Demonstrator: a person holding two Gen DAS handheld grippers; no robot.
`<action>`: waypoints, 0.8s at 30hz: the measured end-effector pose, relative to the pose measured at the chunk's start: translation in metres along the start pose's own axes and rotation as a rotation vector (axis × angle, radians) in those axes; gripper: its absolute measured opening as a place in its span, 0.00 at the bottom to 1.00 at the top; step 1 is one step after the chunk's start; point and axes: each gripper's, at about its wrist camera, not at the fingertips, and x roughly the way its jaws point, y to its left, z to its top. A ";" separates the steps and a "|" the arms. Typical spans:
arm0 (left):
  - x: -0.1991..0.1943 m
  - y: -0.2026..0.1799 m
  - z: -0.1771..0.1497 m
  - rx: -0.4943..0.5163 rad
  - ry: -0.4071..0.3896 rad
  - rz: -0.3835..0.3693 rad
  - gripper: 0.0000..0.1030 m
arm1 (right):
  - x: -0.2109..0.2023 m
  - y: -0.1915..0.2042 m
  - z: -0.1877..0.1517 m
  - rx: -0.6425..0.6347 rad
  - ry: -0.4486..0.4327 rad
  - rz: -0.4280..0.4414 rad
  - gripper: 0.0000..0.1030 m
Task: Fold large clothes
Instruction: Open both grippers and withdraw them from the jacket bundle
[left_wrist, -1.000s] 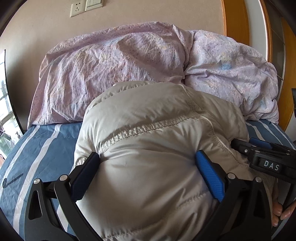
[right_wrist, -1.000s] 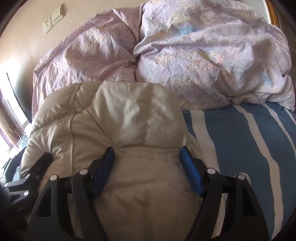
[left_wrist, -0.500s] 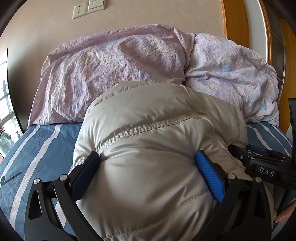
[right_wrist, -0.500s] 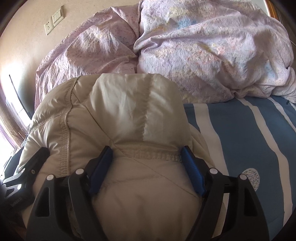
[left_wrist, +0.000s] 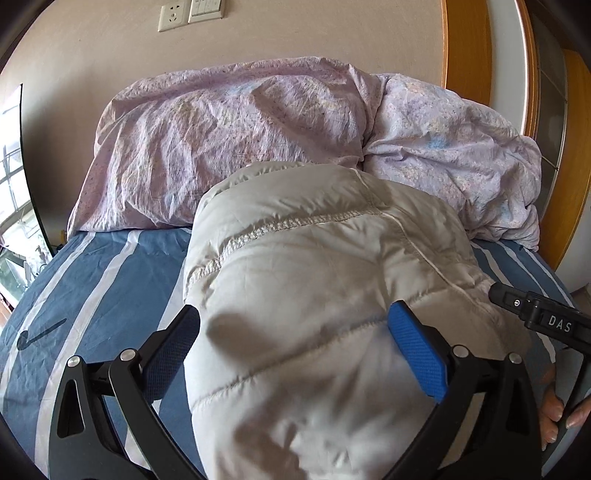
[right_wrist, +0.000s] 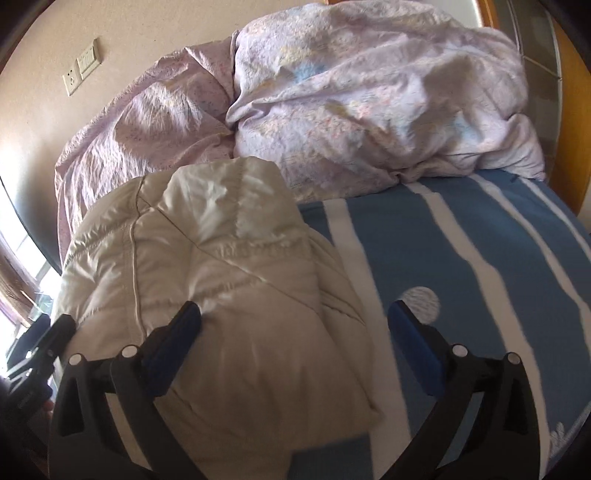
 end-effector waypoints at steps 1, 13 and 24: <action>-0.006 0.000 -0.003 0.003 0.002 0.001 0.99 | -0.005 0.000 -0.002 -0.002 0.000 -0.013 0.98; -0.110 0.013 -0.051 0.034 -0.013 -0.002 0.99 | -0.111 0.002 -0.067 0.014 -0.044 0.017 0.98; -0.169 0.019 -0.087 -0.002 0.037 -0.004 0.99 | -0.188 0.027 -0.128 0.000 -0.075 0.053 0.98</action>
